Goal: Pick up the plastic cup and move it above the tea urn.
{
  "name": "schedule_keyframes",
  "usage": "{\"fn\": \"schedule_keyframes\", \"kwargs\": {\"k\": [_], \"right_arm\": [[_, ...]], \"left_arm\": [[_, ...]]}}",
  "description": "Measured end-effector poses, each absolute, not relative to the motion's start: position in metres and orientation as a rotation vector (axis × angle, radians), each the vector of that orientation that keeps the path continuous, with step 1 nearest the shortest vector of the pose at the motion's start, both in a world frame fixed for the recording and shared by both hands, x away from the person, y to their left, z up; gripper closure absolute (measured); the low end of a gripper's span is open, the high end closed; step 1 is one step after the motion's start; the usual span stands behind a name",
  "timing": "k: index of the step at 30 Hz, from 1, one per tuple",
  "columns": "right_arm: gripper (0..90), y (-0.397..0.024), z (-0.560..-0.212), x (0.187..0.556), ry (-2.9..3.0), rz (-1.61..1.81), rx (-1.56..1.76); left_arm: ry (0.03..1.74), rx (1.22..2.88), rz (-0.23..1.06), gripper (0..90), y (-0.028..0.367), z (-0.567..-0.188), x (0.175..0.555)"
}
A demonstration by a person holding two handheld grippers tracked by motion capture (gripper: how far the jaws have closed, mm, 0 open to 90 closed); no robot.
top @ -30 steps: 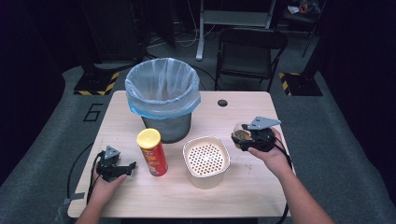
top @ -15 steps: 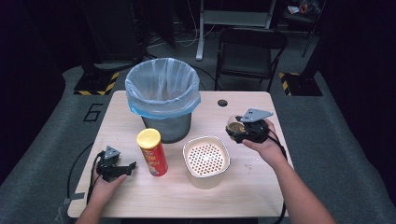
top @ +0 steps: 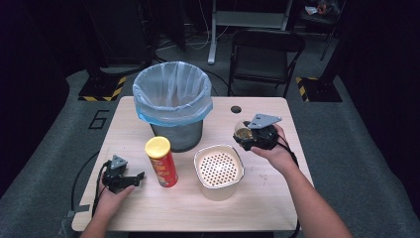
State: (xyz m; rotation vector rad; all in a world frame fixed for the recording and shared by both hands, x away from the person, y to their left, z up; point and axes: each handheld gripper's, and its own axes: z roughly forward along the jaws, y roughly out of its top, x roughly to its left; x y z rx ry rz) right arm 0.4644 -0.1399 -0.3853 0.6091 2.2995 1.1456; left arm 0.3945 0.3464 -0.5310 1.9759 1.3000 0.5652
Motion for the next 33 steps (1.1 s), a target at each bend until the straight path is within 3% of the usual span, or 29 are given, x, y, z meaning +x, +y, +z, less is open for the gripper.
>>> {"fn": "schedule_keyframes", "kwargs": {"k": [33], "right_arm": [[34.8,-0.105,-0.394,0.442,2.156,0.878,0.175]], "left_arm": [[1.300,1.977,0.565,13.7,0.346,-0.531,0.394]]}}
